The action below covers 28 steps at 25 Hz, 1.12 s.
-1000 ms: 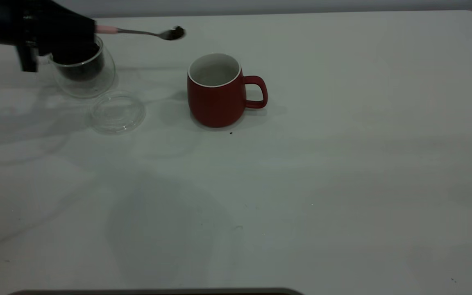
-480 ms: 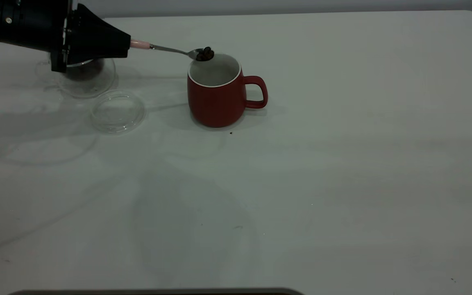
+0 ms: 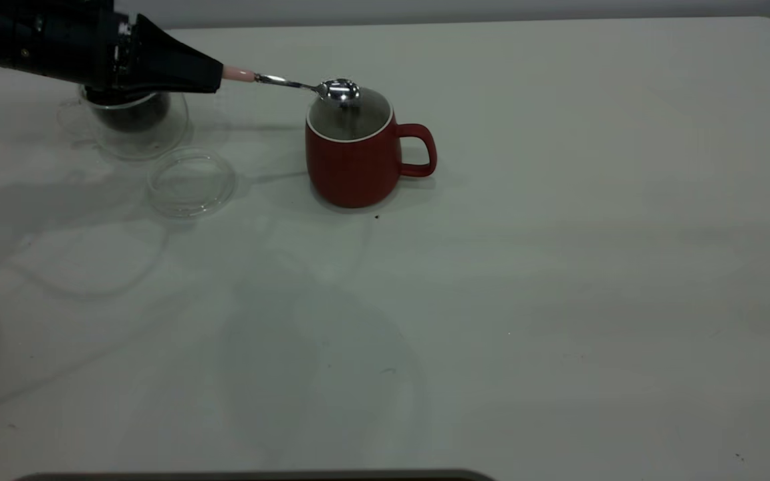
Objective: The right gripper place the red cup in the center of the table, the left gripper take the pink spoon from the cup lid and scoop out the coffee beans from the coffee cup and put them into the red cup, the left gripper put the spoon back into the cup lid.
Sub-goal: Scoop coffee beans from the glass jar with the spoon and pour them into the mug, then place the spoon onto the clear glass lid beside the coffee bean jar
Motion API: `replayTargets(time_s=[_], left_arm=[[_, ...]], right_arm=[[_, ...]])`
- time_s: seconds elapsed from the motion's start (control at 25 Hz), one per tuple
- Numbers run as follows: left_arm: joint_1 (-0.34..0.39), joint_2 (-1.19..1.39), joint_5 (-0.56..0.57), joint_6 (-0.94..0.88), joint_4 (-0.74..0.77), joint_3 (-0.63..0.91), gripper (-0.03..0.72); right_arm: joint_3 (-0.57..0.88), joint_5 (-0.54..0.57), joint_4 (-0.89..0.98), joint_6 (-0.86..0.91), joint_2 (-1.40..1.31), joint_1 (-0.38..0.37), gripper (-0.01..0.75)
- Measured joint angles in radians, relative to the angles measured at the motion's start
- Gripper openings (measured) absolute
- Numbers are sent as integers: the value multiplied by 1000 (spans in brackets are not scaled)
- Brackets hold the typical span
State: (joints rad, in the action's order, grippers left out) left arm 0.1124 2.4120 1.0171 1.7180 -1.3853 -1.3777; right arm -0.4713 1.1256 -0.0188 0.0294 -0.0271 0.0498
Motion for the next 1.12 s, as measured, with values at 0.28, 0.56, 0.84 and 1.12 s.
replayTargets(time_s=[0.28, 0.56, 0.84, 1.12], left_arm=[[2, -7, 49, 16, 6, 0, 127], [106, -149, 130, -198, 92, 0, 127], [299, -218, 141, -465, 228, 14, 127], [375, -140, -6, -481, 261, 171, 127]], right_arm=[[0, 0, 0, 1, 0, 0, 436], [0, 0, 0, 0, 0, 0, 436], [0, 0, 0, 0, 0, 0, 436], [0, 0, 0, 0, 0, 0, 436]])
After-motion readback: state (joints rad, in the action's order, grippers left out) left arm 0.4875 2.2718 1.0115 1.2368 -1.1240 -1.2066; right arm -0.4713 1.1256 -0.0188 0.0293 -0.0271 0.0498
